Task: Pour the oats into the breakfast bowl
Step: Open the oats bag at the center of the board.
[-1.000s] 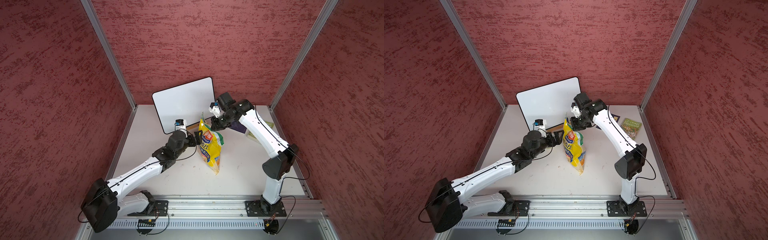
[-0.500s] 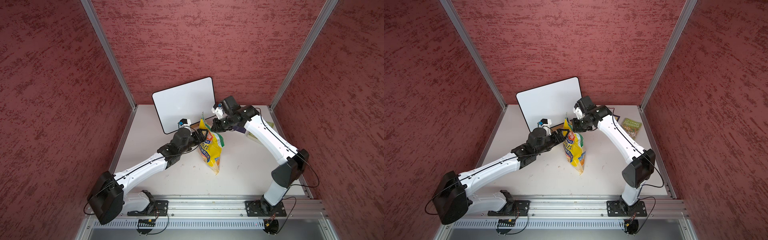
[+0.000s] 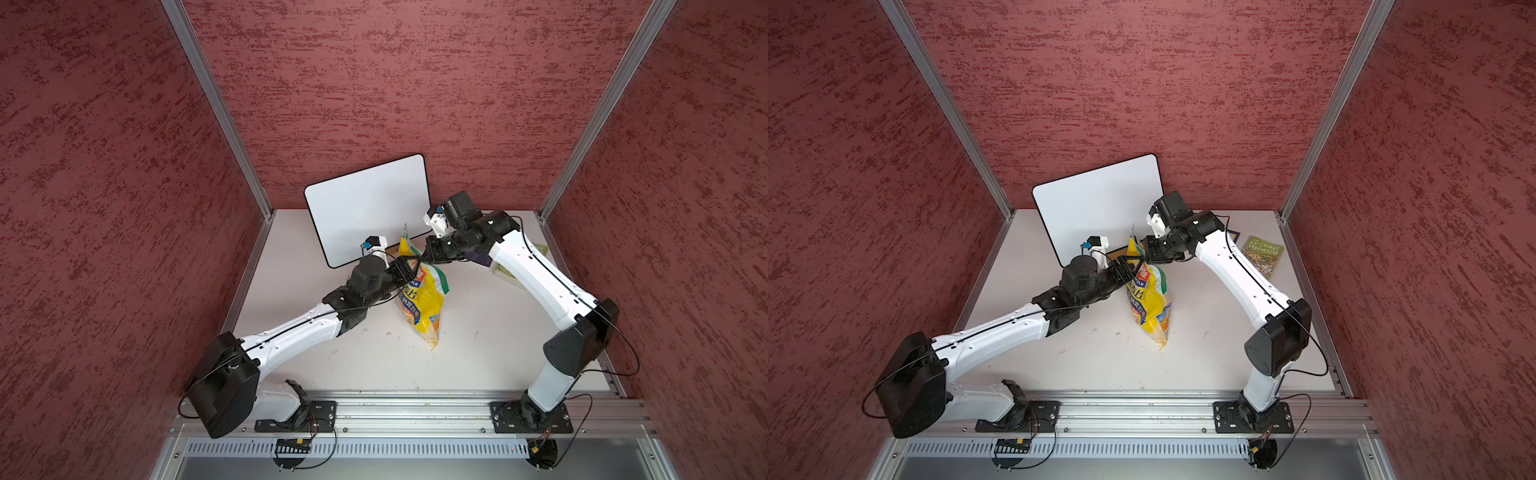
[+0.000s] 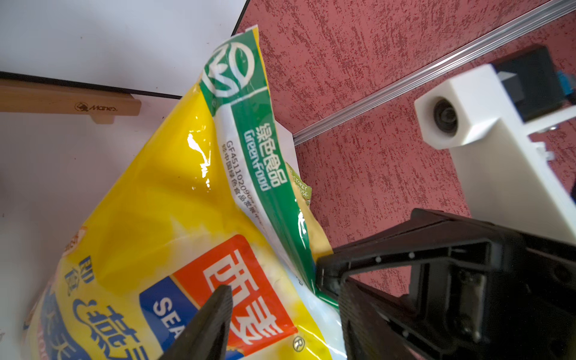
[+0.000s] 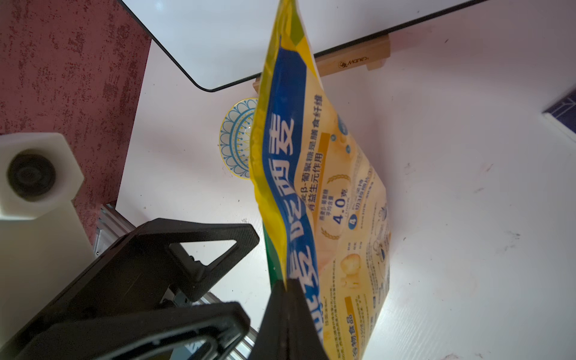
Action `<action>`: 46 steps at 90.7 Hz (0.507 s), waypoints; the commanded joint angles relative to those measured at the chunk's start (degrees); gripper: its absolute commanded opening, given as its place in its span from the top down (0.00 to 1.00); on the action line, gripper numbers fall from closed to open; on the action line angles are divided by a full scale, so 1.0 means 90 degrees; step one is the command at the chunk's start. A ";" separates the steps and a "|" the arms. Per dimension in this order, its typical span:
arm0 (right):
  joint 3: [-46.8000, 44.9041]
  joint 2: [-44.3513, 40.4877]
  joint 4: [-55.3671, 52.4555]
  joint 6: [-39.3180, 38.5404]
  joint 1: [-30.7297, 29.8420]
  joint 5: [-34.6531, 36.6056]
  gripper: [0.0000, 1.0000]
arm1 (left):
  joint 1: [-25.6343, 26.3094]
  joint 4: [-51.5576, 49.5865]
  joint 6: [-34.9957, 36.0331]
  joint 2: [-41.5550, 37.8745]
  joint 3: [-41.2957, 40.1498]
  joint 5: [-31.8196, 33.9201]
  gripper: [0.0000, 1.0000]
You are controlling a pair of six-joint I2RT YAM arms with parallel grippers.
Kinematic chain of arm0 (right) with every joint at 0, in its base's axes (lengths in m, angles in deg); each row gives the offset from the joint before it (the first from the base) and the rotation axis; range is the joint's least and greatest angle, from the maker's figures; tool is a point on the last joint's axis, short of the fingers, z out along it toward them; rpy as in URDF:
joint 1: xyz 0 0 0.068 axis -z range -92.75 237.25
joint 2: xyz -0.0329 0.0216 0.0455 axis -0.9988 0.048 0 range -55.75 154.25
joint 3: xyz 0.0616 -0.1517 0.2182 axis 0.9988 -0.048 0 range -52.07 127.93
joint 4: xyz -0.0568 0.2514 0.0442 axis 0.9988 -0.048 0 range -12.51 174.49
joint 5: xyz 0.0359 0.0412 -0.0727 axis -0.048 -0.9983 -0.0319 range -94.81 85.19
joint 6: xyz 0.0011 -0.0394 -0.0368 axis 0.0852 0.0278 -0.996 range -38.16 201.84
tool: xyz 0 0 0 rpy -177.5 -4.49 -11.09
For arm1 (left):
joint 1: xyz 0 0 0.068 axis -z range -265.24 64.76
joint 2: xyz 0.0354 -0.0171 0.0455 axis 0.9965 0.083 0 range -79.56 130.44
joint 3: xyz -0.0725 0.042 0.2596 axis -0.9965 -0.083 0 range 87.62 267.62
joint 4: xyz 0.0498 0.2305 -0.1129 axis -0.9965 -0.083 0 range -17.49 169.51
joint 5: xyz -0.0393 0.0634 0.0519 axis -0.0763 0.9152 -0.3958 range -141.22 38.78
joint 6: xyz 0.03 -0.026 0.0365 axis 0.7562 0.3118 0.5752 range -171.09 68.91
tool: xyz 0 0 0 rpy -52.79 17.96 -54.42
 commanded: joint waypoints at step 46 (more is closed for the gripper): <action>-0.0028 -0.0137 -0.0049 -0.0102 -0.0059 0.0133 1.00 | -0.0052 0.0292 0.0147 0.0161 0.0105 0.0193 0.34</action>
